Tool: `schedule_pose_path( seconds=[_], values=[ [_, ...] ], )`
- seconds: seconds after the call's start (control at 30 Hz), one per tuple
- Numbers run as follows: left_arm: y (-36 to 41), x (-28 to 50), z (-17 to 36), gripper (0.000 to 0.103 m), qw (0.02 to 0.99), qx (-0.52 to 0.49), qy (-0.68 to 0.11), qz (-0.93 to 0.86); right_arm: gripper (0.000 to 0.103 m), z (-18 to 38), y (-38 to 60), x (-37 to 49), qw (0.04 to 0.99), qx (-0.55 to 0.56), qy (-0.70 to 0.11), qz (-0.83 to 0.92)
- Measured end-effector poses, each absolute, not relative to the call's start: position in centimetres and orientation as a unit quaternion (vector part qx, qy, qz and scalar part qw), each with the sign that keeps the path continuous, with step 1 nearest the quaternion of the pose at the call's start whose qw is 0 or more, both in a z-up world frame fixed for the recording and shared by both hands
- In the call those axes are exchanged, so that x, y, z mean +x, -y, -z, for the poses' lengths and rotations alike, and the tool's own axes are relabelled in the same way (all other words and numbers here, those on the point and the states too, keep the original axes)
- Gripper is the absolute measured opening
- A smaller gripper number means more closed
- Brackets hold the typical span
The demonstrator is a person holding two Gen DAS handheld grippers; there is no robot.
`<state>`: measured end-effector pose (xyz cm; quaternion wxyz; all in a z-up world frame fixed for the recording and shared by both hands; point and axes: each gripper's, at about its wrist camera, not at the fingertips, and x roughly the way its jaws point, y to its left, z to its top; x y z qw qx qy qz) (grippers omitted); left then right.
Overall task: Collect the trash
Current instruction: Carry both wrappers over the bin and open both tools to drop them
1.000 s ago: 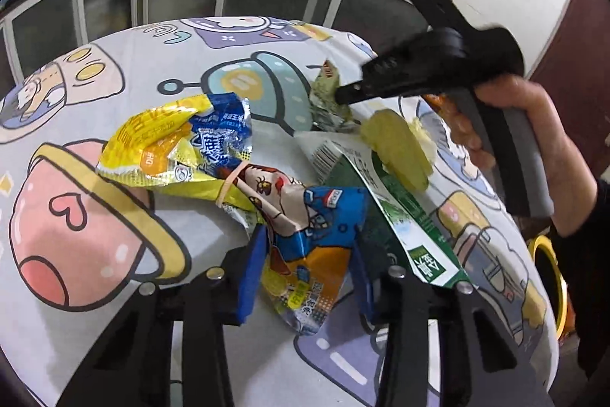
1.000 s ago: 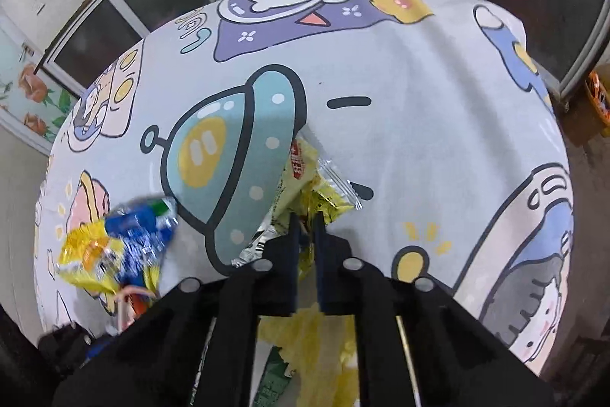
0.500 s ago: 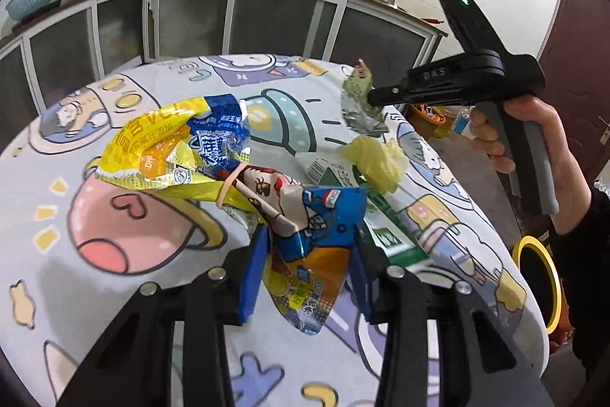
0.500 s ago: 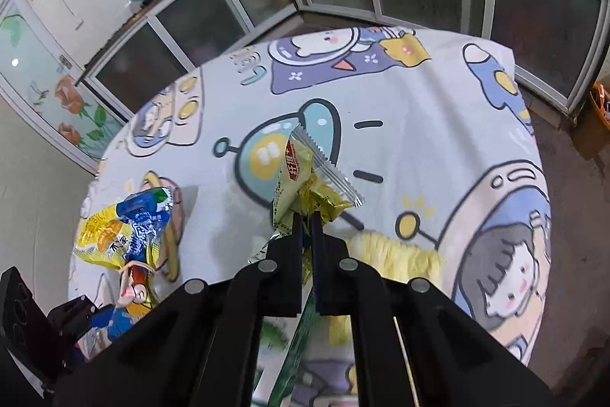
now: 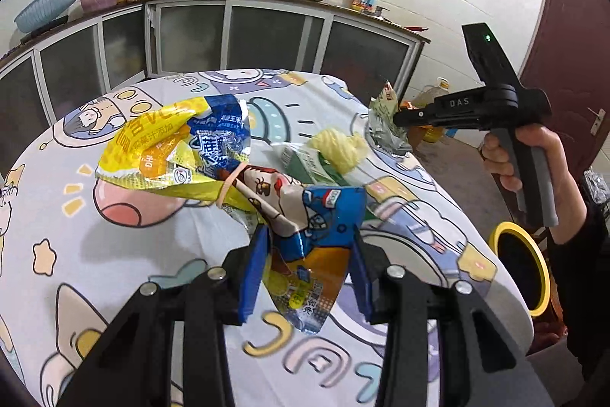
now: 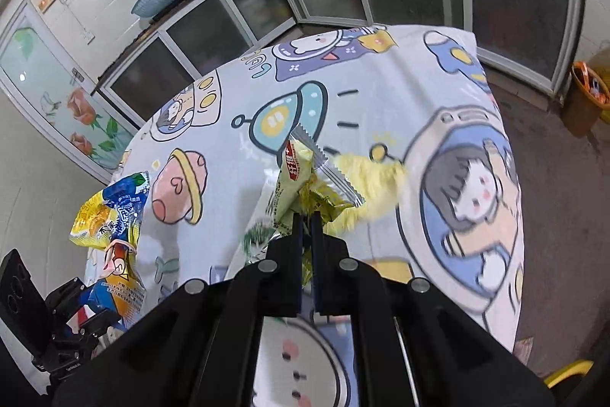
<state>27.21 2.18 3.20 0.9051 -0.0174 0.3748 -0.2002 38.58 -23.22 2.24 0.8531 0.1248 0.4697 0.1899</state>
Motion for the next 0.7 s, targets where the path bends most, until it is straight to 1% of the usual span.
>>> schedule_pose_path(
  seconds=[0.27, 0.7],
  values=[
    [1.3, 23.5, -3.8, 0.038, 0.902, -0.008, -0.366, 0.228, 0.004, -1.4, 26.3, 32.2, 0.851, 0.144, -0.465, -0.198],
    [11.6, 20.4, -4.6, 0.039, 0.884, 0.019, -0.346, 0.315, 0.005, -1.1, 36.7, 22.0, 0.871, 0.177, -0.435, -0.143]
  ],
)
